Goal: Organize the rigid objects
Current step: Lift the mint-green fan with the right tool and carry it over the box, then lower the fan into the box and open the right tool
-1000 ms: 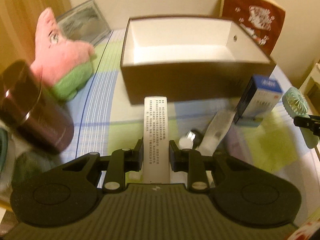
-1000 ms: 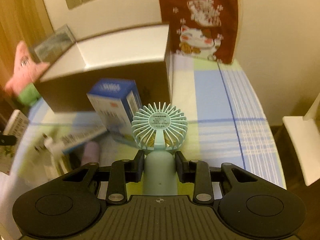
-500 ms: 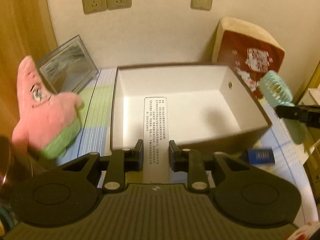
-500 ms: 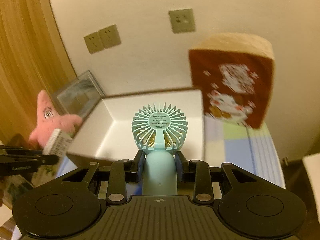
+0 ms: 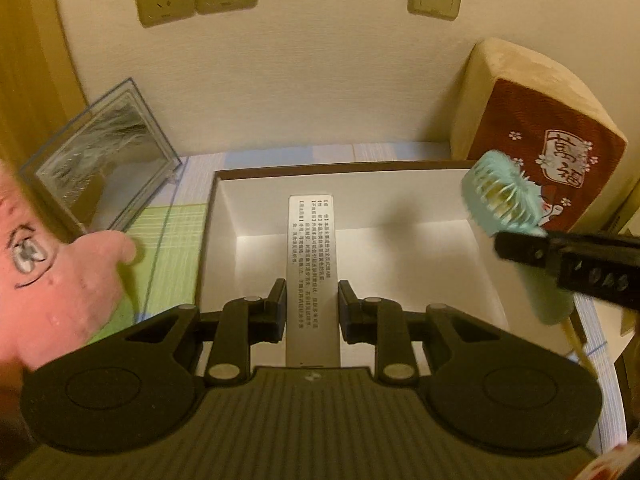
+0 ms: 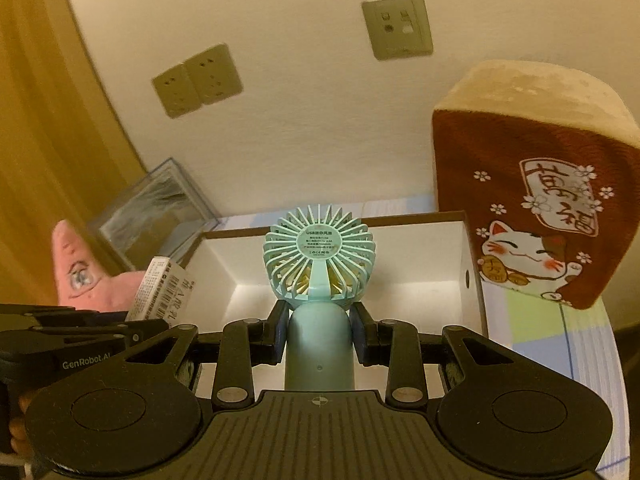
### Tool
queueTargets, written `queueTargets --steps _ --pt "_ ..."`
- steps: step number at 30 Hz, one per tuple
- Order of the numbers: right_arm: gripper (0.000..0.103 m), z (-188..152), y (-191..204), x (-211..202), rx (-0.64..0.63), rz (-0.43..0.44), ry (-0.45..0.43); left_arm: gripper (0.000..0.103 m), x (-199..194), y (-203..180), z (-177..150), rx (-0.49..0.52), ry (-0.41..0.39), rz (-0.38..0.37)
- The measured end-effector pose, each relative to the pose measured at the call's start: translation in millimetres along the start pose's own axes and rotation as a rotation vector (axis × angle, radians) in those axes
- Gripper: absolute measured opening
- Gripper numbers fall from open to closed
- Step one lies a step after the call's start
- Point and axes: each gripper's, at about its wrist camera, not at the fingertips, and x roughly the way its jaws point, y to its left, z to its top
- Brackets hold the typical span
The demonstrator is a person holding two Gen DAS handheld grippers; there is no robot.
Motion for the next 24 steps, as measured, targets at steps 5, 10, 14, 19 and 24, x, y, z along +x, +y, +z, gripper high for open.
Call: queueTargets --steps 5,10,14,19,24 --pt "0.033 -1.7 -10.1 38.6 0.018 -0.041 0.075 0.024 35.7 -11.9 3.5 0.003 0.058 -0.023" --pt "0.033 -11.7 -19.4 70.1 0.032 -0.058 0.167 0.024 66.5 -20.2 -2.0 -0.009 0.125 -0.054" --pt "0.033 -16.8 -26.4 84.6 0.054 -0.061 0.221 0.024 81.2 -25.1 -7.4 -0.008 0.157 -0.062" --pt "0.033 -18.6 -35.8 96.7 0.093 -0.076 0.267 0.024 92.3 -27.4 -12.1 -0.012 0.191 -0.080" --pt "0.034 -20.1 -39.6 96.5 0.114 -0.086 0.233 0.038 87.3 -27.4 -12.7 -0.003 0.178 -0.086"
